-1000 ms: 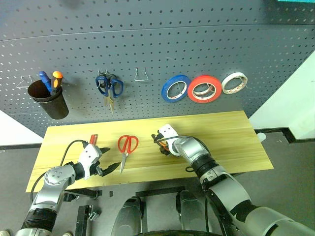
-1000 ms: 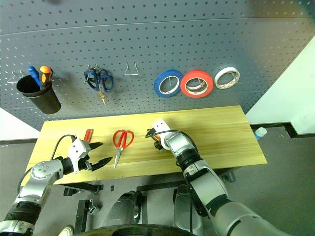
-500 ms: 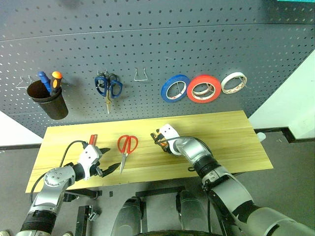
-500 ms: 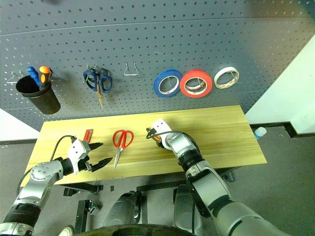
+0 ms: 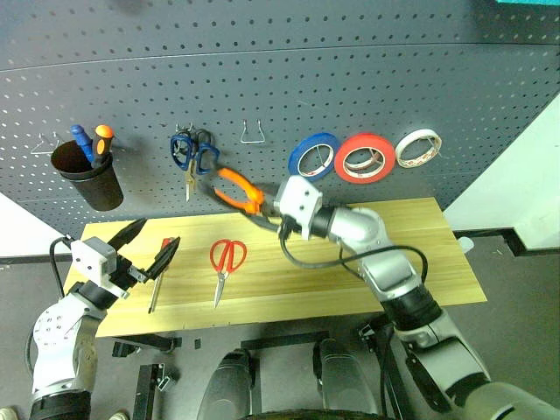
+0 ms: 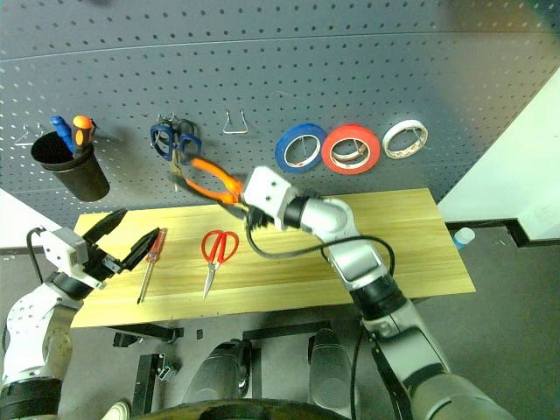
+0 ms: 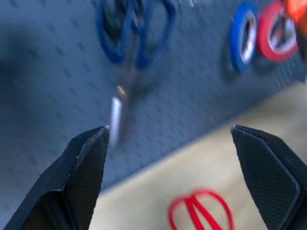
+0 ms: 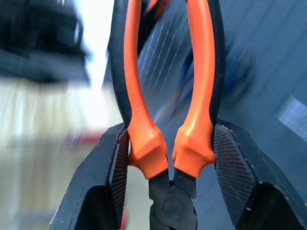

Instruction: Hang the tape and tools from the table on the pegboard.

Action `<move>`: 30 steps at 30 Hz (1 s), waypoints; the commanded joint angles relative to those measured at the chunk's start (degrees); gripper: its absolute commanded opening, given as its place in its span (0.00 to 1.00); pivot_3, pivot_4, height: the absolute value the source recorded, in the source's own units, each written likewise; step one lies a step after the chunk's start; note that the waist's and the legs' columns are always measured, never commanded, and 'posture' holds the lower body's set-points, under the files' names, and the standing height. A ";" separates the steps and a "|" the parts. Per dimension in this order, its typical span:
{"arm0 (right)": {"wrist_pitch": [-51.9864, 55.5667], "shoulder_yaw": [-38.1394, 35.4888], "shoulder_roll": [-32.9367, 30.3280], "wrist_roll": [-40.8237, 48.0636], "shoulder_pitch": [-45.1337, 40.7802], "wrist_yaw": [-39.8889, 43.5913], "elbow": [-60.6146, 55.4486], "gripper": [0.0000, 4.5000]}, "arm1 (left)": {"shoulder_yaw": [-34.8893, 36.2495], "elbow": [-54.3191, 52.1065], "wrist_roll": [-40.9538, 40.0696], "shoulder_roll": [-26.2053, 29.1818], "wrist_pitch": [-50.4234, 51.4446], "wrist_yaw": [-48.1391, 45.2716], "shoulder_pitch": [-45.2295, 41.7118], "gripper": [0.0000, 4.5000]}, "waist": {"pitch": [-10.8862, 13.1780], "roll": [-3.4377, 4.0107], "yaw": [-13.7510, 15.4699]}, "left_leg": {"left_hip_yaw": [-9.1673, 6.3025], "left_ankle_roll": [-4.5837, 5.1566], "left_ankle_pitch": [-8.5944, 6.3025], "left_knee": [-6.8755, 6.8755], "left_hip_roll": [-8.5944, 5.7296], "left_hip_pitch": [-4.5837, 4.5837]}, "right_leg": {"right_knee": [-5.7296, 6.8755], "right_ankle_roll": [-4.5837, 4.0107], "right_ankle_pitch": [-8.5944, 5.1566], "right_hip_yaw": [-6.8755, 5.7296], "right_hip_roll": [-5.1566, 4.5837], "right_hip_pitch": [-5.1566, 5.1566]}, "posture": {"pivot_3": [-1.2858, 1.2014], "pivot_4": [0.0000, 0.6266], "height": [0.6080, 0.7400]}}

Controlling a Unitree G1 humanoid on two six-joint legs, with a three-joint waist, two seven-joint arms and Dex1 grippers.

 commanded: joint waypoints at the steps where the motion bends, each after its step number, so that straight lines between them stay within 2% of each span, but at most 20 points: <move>1: -2.87 -3.80 3.63 1.77 -6.52 -3.60 0.01 0.49 | 1.57 -2.09 -2.19 -1.07 -0.69 1.12 -1.20 0.94 | 0.20 0.02 0.10 | 0.00 0.00 0.00 -0.01 0.00 0.00 | 0.00 -0.01 -0.01 0.00 0.00 0.00 | 0.51 0.32 0.93; 7: -10.26 -8.55 9.64 2.59 -16.67 -8.81 13.21 0.49 | -0.86 -6.67 -2.51 -2.94 0.50 1.37 0.30 0.94 | 1.54 0.03 0.00 | 0.00 0.00 0.00 -0.06 0.02 -0.02 | 0.01 -0.10 -0.02 0.01 0.03 -0.07 | 0.52 0.39 0.93; 18: -20.63 -12.45 12.33 2.97 -24.27 -11.07 27.96 0.49 | -1.77 -17.86 -2.70 -5.10 3.27 4.18 8.76 0.94 | 4.82 -0.18 -0.03 | 0.09 -0.07 0.05 -0.73 0.14 -0.17 | 0.11 -0.21 -0.08 0.03 0.06 -0.65 | 0.53 0.47 0.93; 24: -26.27 -14.30 12.73 2.81 -29.08 -12.07 36.89 0.49 | -1.70 -19.67 -2.96 -4.55 4.86 4.82 9.79 0.94 | 5.03 -0.10 -0.28 | 0.11 -0.07 0.05 -0.81 0.30 -0.47 | 0.19 -0.34 -0.16 0.02 0.24 -1.02 | 0.53 0.48 0.93; 30: -28.35 -14.55 13.94 3.45 -29.48 -11.14 39.55 0.49 | -2.01 -20.61 -2.85 -4.05 6.51 5.47 9.43 0.94 | 5.12 -0.04 -0.32 | 0.13 -0.07 0.06 -0.78 0.31 -0.51 | 0.18 -0.35 -0.16 0.01 0.24 -1.02 | 0.53 0.47 0.93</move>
